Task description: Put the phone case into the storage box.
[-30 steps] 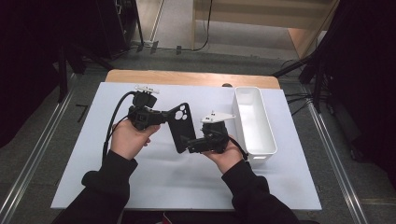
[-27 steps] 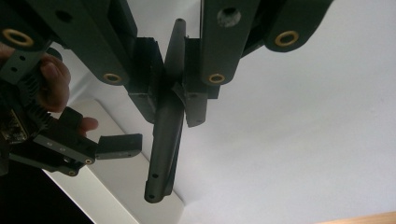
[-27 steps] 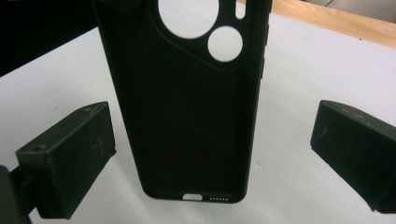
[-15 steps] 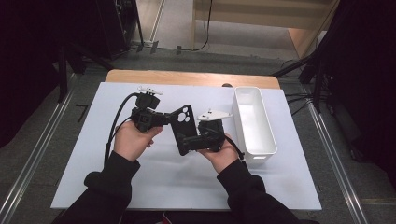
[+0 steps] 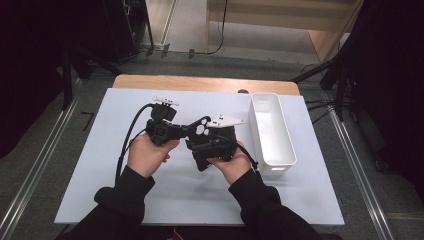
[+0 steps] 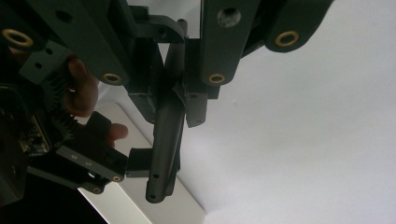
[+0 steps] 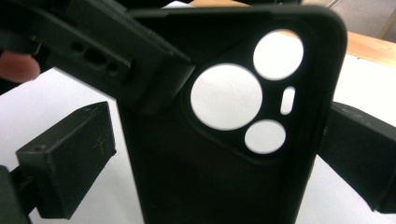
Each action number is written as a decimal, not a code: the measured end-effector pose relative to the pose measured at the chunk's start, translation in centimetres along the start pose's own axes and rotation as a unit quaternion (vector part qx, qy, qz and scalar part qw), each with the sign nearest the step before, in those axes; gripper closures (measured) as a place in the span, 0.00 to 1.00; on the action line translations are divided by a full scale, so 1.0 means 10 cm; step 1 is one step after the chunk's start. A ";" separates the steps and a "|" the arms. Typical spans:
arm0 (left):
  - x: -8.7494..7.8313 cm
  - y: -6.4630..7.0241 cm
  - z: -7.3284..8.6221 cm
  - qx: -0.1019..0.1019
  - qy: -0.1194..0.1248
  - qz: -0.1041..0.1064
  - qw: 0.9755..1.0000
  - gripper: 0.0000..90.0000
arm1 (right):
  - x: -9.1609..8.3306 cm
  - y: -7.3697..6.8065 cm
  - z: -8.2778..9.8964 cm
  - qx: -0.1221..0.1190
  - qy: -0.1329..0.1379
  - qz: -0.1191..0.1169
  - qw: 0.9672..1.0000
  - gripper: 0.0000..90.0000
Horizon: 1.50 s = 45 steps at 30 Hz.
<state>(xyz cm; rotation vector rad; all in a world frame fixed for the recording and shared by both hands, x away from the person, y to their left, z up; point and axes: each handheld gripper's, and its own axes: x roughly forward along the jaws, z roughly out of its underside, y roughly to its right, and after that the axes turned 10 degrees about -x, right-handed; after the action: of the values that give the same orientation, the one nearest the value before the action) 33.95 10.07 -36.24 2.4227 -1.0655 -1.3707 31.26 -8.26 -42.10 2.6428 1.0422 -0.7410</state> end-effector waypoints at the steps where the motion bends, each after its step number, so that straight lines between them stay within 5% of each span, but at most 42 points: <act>1: 0.00 0.01 0.00 -0.002 -0.001 -0.001 1.000 0.88 | 0.00 0.00 0.00 0.002 0.000 0.000 1.000 0.00; 4: 0.00 0.02 0.01 -0.001 0.000 0.002 1.000 0.88 | 0.00 0.00 0.00 -0.005 -0.002 0.008 1.000 0.11; 18: -0.01 0.05 0.01 -0.003 0.005 0.010 1.000 0.85 | -0.03 0.04 -0.02 -0.004 -0.011 -0.009 1.000 0.13; 39: -0.36 0.02 -0.10 -0.009 0.030 0.035 0.999 0.50 | -0.04 0.13 0.01 -0.002 -0.009 -0.033 0.999 0.13; 45: -0.37 -0.04 -0.08 0.030 0.032 0.033 0.999 0.41 | -0.09 0.21 0.00 0.008 0.000 -0.034 0.999 0.13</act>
<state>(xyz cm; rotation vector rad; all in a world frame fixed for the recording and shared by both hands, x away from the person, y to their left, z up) 33.59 12.61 -33.39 2.4308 -1.1757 -1.2510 32.09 -10.30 -41.61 2.6328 1.1367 -0.7654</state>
